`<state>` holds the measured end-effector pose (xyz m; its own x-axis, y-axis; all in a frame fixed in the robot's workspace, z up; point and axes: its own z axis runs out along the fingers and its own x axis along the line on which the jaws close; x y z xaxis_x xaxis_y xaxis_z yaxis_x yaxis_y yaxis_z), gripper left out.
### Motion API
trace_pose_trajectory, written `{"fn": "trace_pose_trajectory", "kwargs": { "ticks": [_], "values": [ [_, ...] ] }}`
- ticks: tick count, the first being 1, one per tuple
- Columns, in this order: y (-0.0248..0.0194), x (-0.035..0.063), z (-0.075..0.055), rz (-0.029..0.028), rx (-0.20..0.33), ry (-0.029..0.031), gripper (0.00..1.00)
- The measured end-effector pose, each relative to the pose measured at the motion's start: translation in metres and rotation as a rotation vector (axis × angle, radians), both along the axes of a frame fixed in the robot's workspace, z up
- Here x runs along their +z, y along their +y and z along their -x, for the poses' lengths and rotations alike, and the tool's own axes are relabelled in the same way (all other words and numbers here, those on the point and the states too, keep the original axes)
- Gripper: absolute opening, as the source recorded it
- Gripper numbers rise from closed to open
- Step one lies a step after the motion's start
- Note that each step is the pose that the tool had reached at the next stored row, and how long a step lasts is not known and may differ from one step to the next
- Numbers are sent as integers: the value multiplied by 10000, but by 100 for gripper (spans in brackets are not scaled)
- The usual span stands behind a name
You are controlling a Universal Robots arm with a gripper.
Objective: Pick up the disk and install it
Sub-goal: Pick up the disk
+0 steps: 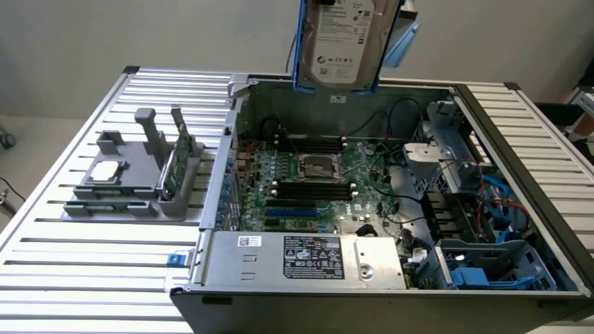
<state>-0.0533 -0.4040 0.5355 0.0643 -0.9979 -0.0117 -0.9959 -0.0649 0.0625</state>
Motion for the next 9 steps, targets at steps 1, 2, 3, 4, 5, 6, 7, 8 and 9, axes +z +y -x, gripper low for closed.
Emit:
{"fn": "trace_pose_trajectory", "kwargs": {
  "ticks": [1,2,3,4,5,6,7,8,9],
  "values": [
    [-20,0,-27,-1,1,8,33],
    [-40,0,-53,0,1,19,33],
    [-60,0,-78,-1,1,26,33],
    [-83,0,-106,-1,0,35,33],
    [-104,0,-132,-1,1,42,33],
    [-125,0,-158,1,1,50,33],
    [-146,-1,-184,-1,0,56,33],
    [-168,-1,-211,-2,1,64,33],
    [-189,0,-237,0,2,71,33]
  ]
}}
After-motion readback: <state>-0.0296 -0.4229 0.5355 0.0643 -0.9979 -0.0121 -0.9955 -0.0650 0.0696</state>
